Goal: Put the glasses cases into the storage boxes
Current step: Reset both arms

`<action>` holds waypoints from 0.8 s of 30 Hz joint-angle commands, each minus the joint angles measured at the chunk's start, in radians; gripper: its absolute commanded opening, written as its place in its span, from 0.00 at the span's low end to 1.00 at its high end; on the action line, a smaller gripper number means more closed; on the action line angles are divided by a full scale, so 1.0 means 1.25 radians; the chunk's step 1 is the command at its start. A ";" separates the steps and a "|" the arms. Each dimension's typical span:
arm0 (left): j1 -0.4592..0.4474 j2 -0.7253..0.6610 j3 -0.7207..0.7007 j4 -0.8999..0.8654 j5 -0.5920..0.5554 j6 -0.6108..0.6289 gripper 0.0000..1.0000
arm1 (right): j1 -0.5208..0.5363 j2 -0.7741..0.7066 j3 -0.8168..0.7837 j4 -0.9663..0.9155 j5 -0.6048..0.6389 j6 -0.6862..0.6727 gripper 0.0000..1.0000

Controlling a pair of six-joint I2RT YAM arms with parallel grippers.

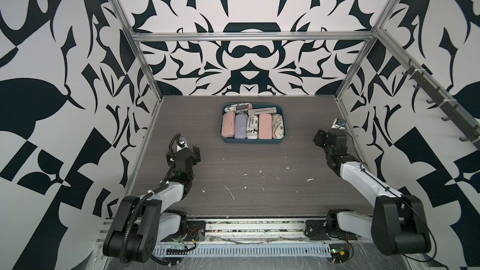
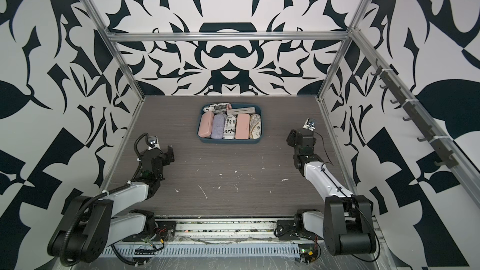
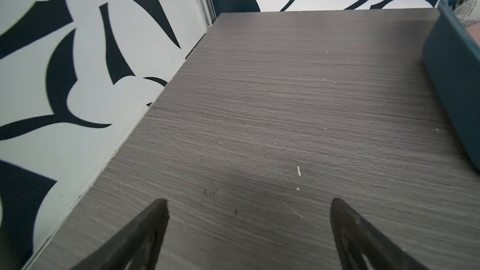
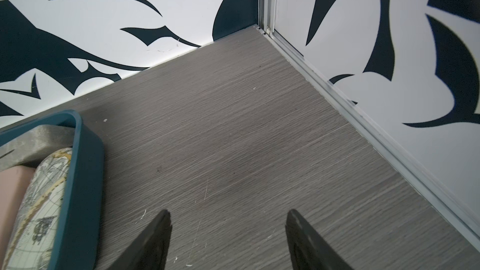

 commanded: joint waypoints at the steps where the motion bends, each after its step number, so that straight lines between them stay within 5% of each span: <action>1: 0.030 0.086 0.036 0.155 0.104 0.022 0.99 | -0.002 0.022 0.001 0.068 0.031 -0.030 0.73; 8: 0.053 0.207 0.105 0.140 0.168 0.028 0.99 | -0.002 0.083 -0.024 0.157 0.058 -0.094 0.73; 11: 0.058 0.267 0.067 0.291 0.169 0.043 1.00 | -0.002 0.133 -0.038 0.248 0.065 -0.129 0.73; 14: 0.060 0.232 0.086 0.189 0.185 0.021 0.99 | -0.002 0.164 -0.021 0.282 0.053 -0.178 0.73; 24: 0.060 0.249 0.078 0.238 0.180 0.029 0.99 | -0.002 0.171 0.016 0.217 -0.001 -0.238 0.66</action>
